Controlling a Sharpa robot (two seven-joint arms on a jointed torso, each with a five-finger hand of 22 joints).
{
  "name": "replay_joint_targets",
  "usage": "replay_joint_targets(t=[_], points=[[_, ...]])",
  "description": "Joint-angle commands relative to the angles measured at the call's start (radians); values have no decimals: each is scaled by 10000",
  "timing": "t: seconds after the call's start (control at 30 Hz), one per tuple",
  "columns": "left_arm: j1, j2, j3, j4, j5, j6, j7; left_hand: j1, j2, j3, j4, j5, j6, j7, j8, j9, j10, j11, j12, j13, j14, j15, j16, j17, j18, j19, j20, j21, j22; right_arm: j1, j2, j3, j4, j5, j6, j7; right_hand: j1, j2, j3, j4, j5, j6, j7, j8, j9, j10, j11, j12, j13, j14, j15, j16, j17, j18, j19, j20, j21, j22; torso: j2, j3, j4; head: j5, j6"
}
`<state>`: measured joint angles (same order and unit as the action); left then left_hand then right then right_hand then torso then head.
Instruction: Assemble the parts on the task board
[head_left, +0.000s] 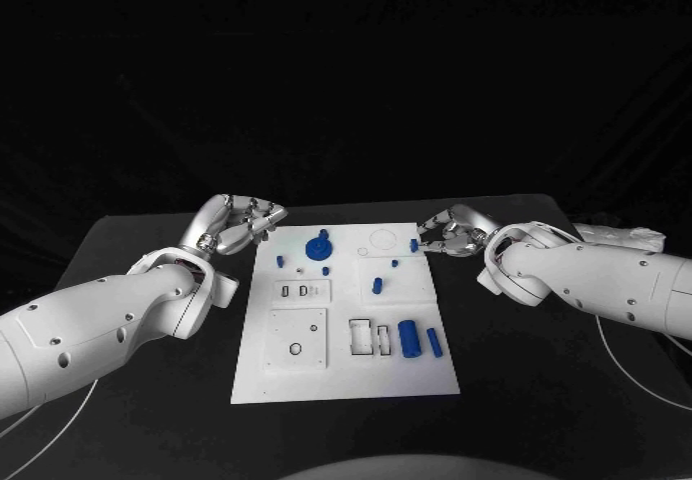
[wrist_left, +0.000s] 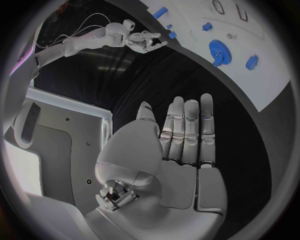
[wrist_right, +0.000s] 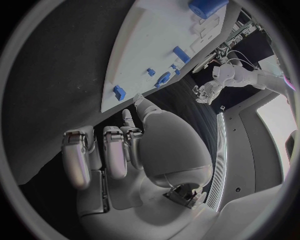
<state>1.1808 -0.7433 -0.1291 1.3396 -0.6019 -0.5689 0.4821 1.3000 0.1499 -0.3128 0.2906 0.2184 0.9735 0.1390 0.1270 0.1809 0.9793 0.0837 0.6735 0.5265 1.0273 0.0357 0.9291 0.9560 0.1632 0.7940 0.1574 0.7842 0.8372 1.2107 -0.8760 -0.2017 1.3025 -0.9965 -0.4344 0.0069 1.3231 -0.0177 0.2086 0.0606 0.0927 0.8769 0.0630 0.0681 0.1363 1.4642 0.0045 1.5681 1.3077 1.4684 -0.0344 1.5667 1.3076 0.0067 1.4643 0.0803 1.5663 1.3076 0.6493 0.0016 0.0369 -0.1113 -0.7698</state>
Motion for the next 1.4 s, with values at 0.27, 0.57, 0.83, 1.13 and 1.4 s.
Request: replay_joint_targets(t=[0.27, 0.57, 0.83, 1.13, 1.4], points=[[3, -40, 8, 95, 30, 122, 140, 42, 36, -43, 2, 68, -7, -10, 20, 14, 33, -51, -41, -16, 76, 2, -38, 3, 166, 54, 0, -37, -12, -24, 292, 4, -210, -1050, 334, -397, 230, 36, 11, -103, -108, -39, -94, -8, -50, 1066, -88, 27, 2631, 1024, -109, 41, 2632, -67, 1064, -99, 45, 2632, -3, 11, -5, 98, -30], [3, -63, 8, 108, 30, 114, 140, 42, 36, -43, 2, 68, -7, -10, 20, 14, 33, -51, -41, -16, 76, 2, -38, 3, 166, 54, 0, -37, -12, -25, 438, 6, -320, -1142, 361, -722, 395, 120, 56, -148, -48, -64, -64, -18, -88, 1066, -102, 27, 2631, 1024, -139, 41, 2632, -67, 1064, -133, 45, 2632, -7, 10, -11, 139, -39], [3, -64, 8, 122, 29, 108, 139, 42, 36, -43, 2, 68, -7, -10, 20, 14, 33, -51, -41, -16, 76, 2, -38, 3, 166, 54, 0, -37, -12, -25, 525, 8, -400, -1204, 421, -964, 465, 173, 83, -161, 40, -43, -34, -7, -101, 1066, -99, 27, 2631, 1024, -150, 41, 2632, -67, 1064, -148, 45, 2632, -2, 16, -12, 140, -55], [4, -87, 8, 143, 29, 92, 136, 42, 36, -43, 2, 68, -7, -10, 20, 14, 33, -51, -41, -16, 76, 2, -38, 3, 166, 54, 0, -37, -12, -24, 651, 12, -592, -1223, 498, -1087, 496, 204, 99, -165, 77, -46, -17, -10, -110, 1066, -93, 27, 2631, 1024, -155, 41, 2632, -67, 1064, -154, 45, 2632, -4, 18, -18, 199, -56], [4, -104, 8, 150, 28, 81, 134, 42, 36, -43, 2, 68, -7, -10, 20, 14, 33, -51, -41, -16, 76, 2, -38, 3, 166, 54, 0, -37, -12, -24, 692, 14, -646, -1225, 576, -1128, 496, 204, 99, -165, 77, -46, -17, -10, -110, 1066, -93, 27, 2631, 1024, -155, 41, 2632, -67, 1064, -154, 45, 2632, -7, 10, -24, 208, -64]])
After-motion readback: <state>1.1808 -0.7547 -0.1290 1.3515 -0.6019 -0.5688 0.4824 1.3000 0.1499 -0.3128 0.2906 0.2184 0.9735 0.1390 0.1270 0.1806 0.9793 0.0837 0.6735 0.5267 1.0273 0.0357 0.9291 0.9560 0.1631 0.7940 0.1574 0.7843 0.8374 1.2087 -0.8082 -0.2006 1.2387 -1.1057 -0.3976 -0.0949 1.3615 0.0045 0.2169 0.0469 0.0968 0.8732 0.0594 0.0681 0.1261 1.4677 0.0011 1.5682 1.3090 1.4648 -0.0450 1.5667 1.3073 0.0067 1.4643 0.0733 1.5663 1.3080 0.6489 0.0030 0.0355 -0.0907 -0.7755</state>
